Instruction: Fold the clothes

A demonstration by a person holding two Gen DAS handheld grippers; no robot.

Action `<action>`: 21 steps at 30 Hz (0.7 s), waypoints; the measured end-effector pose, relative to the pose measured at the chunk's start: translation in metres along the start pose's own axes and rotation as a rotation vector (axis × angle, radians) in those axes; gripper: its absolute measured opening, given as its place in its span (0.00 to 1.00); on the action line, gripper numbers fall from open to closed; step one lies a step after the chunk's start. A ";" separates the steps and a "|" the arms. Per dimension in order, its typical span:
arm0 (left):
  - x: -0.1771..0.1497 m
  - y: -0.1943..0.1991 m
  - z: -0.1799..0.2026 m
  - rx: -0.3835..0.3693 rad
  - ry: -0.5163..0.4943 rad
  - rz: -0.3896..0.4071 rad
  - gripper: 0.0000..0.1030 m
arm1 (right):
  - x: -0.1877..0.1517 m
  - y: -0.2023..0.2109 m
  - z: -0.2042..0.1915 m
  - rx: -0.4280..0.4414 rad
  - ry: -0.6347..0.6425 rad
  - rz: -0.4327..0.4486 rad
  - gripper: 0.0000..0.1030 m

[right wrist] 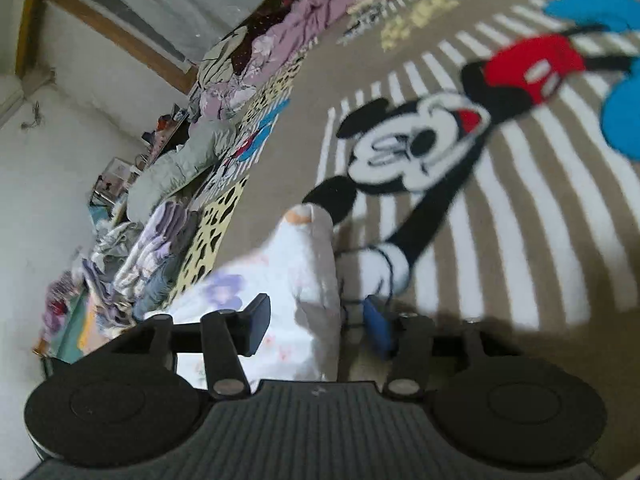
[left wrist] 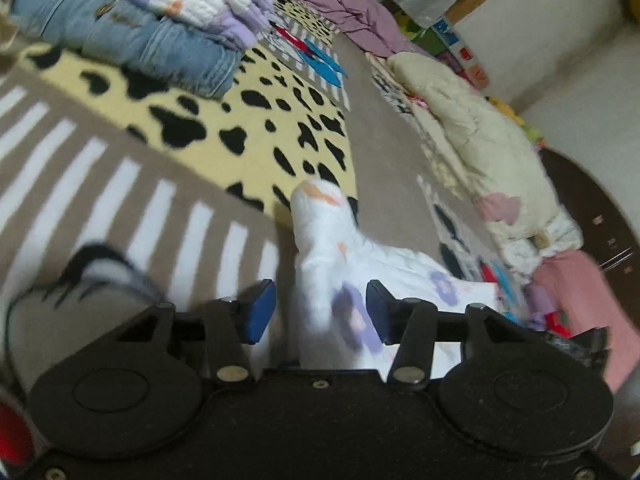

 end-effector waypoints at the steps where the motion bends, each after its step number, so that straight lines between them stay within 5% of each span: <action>1: 0.002 -0.005 0.002 0.017 -0.011 0.003 0.29 | 0.000 -0.002 -0.004 -0.009 0.026 0.002 0.50; 3: 0.005 -0.007 0.009 -0.001 -0.043 -0.002 0.06 | 0.001 -0.006 -0.010 -0.024 0.056 -0.003 0.46; 7: 0.009 -0.007 0.022 -0.041 -0.122 -0.013 0.06 | 0.005 -0.012 -0.009 -0.071 0.078 -0.004 0.41; 8: 0.009 -0.009 0.021 -0.026 -0.139 -0.020 0.07 | 0.005 -0.013 -0.008 -0.077 0.082 -0.002 0.41; 10: 0.007 -0.016 0.019 0.008 -0.160 -0.033 0.30 | 0.005 -0.015 -0.004 -0.094 0.087 -0.007 0.40; 11: 0.005 -0.020 0.019 0.022 -0.167 -0.036 0.29 | 0.004 -0.013 -0.001 -0.093 0.083 -0.005 0.41; 13: 0.001 -0.024 0.024 0.023 -0.188 -0.046 0.04 | 0.005 -0.010 0.002 -0.100 0.082 0.002 0.41; 15: -0.006 -0.009 0.061 -0.082 -0.293 -0.020 0.04 | 0.002 -0.012 -0.001 -0.116 0.115 0.006 0.41; 18: -0.037 0.047 0.142 -0.392 -0.547 -0.003 0.05 | 0.000 -0.012 -0.005 -0.136 0.162 0.006 0.41; 21: -0.084 0.081 0.193 -0.583 -0.820 -0.065 0.05 | 0.000 -0.008 -0.002 -0.128 0.153 0.007 0.42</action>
Point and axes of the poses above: each gripper's, at about its wrist camera, not at the fingertips, and y roughly against the way its jaws point, z to its right, x to its top, the point moved 5 cm from there along -y, roughly the way its jaws point, and after that the axes turned 14 degrees about z, right-handed, at the moved point
